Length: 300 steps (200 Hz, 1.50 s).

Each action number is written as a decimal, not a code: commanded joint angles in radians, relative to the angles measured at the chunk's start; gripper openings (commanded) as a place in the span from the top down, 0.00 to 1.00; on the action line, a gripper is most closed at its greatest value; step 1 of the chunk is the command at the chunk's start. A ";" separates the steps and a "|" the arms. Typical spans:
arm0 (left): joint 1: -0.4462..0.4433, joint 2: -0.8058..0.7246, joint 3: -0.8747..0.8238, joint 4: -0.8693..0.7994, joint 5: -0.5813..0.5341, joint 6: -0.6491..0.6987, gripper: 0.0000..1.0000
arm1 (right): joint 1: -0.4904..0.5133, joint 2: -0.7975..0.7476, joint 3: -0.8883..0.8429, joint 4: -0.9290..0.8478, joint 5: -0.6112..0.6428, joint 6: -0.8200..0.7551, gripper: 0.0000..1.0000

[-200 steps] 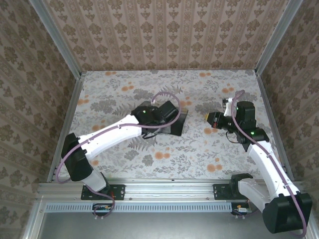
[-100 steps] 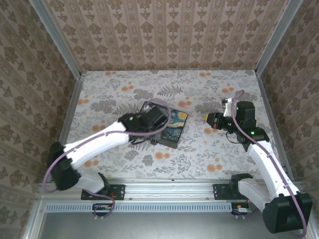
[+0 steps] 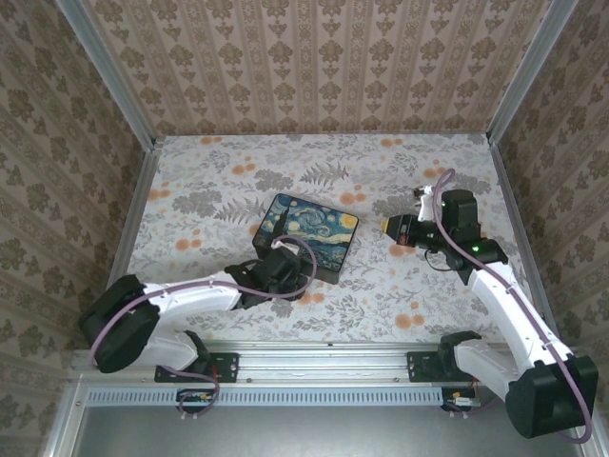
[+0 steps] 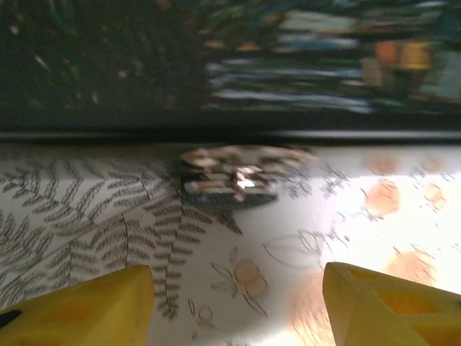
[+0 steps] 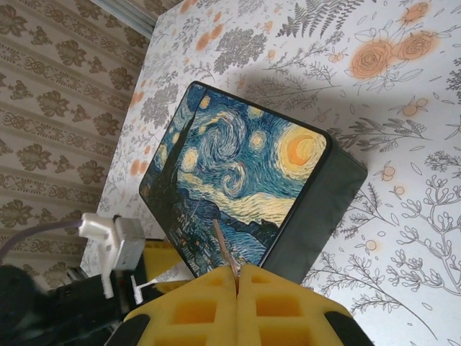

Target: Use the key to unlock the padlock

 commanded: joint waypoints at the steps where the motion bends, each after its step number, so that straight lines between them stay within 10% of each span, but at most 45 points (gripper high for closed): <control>1: 0.040 0.038 -0.027 0.196 0.012 0.036 0.37 | 0.023 -0.005 0.024 0.008 0.032 0.024 0.99; 120: 0.040 0.112 0.011 0.229 0.008 0.103 0.73 | 0.056 0.010 0.022 0.008 0.064 0.019 0.99; 205: 0.021 -0.051 0.322 -0.427 0.034 0.091 0.81 | 0.056 0.011 0.037 -0.016 0.087 -0.012 0.99; 300: 0.074 0.183 0.923 -1.121 0.326 0.108 0.85 | 0.053 -0.012 0.066 -0.036 0.067 -0.039 0.98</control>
